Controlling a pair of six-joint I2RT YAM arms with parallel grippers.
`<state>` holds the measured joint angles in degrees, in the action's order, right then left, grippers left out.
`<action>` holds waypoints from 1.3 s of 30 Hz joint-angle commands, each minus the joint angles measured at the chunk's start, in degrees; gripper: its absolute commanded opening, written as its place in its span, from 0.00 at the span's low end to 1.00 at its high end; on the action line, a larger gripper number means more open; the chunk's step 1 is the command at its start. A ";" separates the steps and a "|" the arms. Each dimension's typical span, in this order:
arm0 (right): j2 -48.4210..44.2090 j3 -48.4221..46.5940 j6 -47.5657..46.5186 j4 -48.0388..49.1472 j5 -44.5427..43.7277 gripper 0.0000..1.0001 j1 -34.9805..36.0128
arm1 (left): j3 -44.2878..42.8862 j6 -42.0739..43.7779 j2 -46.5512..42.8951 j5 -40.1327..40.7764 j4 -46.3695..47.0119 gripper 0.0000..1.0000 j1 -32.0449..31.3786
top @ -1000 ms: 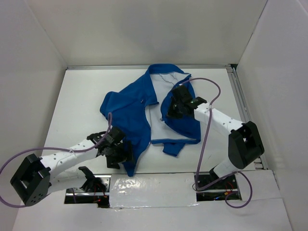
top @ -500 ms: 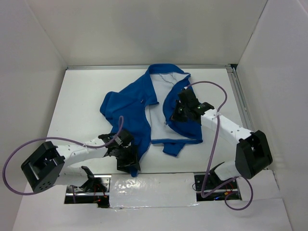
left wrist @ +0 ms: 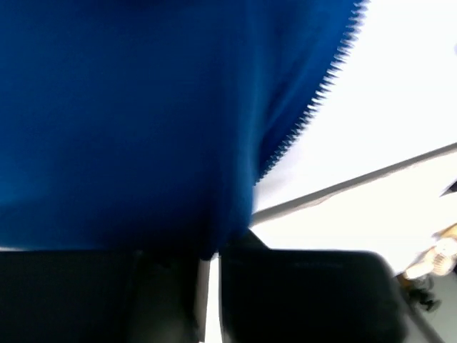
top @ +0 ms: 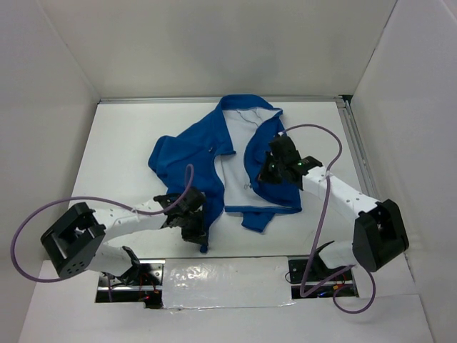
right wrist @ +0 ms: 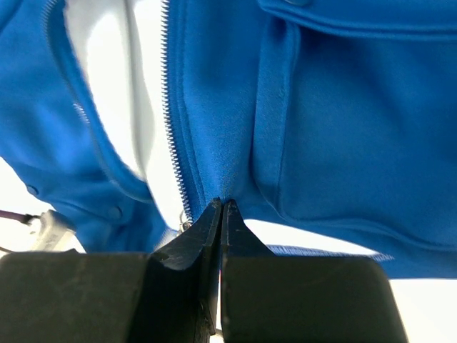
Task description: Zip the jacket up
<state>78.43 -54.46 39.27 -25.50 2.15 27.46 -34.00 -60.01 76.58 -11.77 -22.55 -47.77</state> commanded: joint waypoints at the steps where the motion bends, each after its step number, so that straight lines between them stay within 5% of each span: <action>1: -4.07 2.24 -0.68 2.29 -1.45 0.00 -0.74 | -6.51 5.59 2.61 2.37 5.32 0.00 0.22; 13: -9.79 8.22 0.55 1.33 -6.72 0.00 -2.41 | -26.10 11.32 18.32 2.72 7.18 0.05 1.01; 16: -9.09 9.19 0.55 1.41 -5.93 0.00 -3.12 | -28.32 10.52 23.96 -0.52 6.36 0.23 1.19; 17: -9.09 9.63 0.55 1.68 -5.67 0.00 -3.12 | -26.40 10.18 24.15 -1.75 7.24 0.39 1.19; 20: -9.26 10.60 -0.06 2.99 -4.27 0.00 -3.64 | -22.61 8.69 21.34 -3.78 9.88 0.65 1.10; 23: -8.39 10.42 -0.15 3.26 -3.74 0.00 -3.56 | -20.23 8.85 18.35 -3.61 11.12 0.78 1.10; 39: -4.87 9.11 -0.51 5.02 -2.42 0.00 -3.12 | -11.88 2.80 7.02 -2.56 10.60 0.84 1.10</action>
<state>72.82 -44.12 39.46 -23.11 -0.23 24.34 -46.61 -54.68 86.76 -15.16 -11.77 -46.92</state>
